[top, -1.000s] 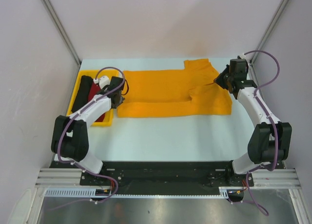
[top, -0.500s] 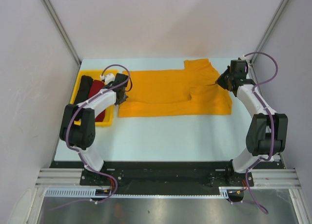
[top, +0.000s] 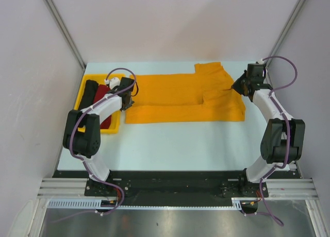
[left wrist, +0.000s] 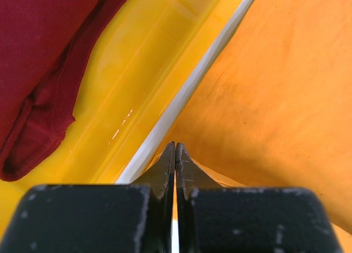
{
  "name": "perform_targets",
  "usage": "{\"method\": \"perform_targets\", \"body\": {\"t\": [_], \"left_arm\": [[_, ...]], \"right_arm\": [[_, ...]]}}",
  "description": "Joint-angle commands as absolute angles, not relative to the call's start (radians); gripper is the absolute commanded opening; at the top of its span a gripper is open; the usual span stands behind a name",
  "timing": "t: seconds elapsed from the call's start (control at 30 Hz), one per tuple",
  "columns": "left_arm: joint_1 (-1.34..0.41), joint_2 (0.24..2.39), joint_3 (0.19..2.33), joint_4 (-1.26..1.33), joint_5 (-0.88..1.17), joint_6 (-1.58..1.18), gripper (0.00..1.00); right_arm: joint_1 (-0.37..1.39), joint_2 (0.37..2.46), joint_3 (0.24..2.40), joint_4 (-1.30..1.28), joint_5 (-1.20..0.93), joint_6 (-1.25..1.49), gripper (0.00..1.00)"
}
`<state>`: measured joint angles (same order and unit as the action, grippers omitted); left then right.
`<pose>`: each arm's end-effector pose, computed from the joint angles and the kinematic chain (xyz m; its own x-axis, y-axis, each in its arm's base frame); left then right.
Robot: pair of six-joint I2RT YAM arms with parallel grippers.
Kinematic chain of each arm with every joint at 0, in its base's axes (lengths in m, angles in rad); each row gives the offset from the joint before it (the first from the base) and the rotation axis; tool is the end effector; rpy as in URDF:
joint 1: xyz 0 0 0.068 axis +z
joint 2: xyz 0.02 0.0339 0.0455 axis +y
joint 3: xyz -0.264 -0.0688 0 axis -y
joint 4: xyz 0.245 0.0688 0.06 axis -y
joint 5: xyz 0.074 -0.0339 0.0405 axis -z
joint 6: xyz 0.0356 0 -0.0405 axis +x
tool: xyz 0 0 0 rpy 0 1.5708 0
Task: Roll the t-shirts
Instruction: Fold the T-shirt at the center of the board.
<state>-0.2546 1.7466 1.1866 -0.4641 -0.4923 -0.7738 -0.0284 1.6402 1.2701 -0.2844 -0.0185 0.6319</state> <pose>0.3530 -0.0745 0.2041 -0.5802 -0.4854 -0.6540 -0.5891 0.8046 -0.0745 0.3752 -0.0100 0.2775 -0.4829 0.6045 -0.6335 0.3705 0.7966 0.4777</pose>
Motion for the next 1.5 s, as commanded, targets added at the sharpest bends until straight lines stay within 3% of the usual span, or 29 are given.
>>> {"method": "perform_targets", "body": {"t": [0.0,0.23,0.33,0.37,0.4,0.43,0.5,0.57,0.63,0.83,0.97,1.47], "left_arm": [[-0.242,1.750,1.227,-0.439,-0.486,-0.741,0.00],[-0.230,1.758,1.229,-0.413,-0.456,-0.715,0.00],[-0.216,1.727,1.230,-0.400,-0.423,-0.692,0.65],[-0.216,1.683,1.226,-0.384,-0.417,-0.678,0.91],[-0.216,1.654,1.214,-0.367,-0.387,-0.663,0.93],[-0.216,1.620,1.185,-0.358,-0.376,-0.654,0.95],[-0.218,1.505,1.142,-0.359,-0.353,-0.664,0.94],[-0.232,1.419,1.033,-0.327,-0.299,-0.695,0.87],[-0.273,1.280,0.866,-0.255,-0.255,-0.738,0.69],[-0.363,1.226,0.723,-0.209,-0.245,-0.813,0.53],[-0.402,1.232,0.683,-0.198,-0.264,-0.850,0.47],[-0.345,1.322,0.680,-0.163,-0.316,-0.839,0.52]], "right_arm": [[-0.038,1.640,1.313,-0.238,-0.032,0.618,0.00],[-0.046,1.677,1.322,-0.195,-0.089,0.606,0.03],[-0.048,1.713,1.386,-0.245,-0.109,0.586,0.32],[-0.049,1.716,1.428,-0.273,-0.103,0.583,0.47],[-0.046,1.712,1.437,-0.309,-0.083,0.586,0.51],[-0.043,1.692,1.437,-0.325,-0.071,0.589,0.58],[-0.040,1.669,1.437,-0.410,-0.025,0.600,0.60],[-0.048,1.628,1.414,-0.462,0.000,0.610,0.60],[-0.092,1.534,1.241,-0.476,-0.021,0.660,0.53],[-0.156,1.365,0.973,-0.457,-0.009,0.675,0.43],[-0.228,1.327,0.865,-0.404,-0.078,0.678,0.39],[-0.304,1.486,0.811,-0.259,-0.170,0.709,0.39]]}}
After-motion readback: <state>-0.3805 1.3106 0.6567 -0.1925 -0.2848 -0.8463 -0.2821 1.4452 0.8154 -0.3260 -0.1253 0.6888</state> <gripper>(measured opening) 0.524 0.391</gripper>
